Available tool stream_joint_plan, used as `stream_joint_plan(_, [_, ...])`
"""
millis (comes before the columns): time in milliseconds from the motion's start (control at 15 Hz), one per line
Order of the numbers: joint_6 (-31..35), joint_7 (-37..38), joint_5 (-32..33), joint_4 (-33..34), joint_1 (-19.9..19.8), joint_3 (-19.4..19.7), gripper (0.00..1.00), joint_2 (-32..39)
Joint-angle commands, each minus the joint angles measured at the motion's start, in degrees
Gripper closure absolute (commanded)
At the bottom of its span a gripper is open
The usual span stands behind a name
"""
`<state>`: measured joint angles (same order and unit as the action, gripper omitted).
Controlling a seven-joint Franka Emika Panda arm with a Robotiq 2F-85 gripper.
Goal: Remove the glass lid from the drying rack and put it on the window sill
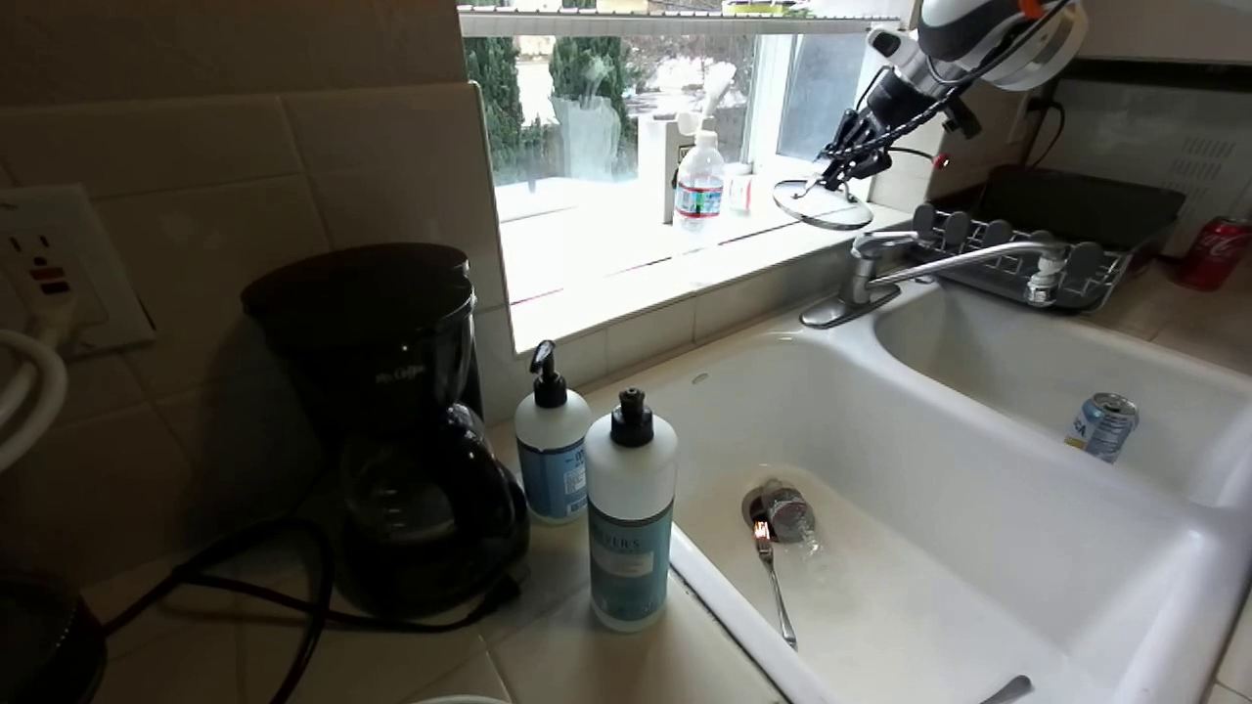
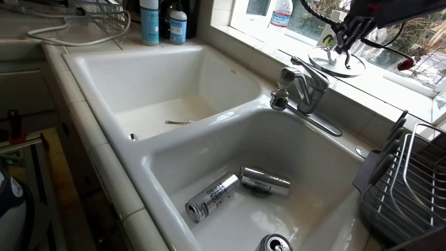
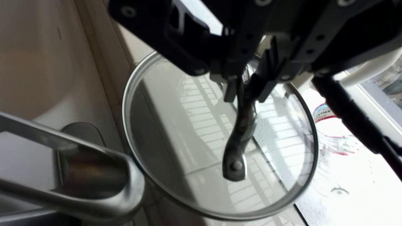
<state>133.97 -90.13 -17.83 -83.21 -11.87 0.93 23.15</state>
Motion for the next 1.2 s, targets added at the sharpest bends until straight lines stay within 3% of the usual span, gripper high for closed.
stream_joint_plan(0, [1.98,0.91,3.67,3.44,0.80,-1.25,0.95,2.78])
stream_joint_plan(1133, [-2.22,-0.37,4.20,19.80,-0.36,-6.98,0.95,17.00])
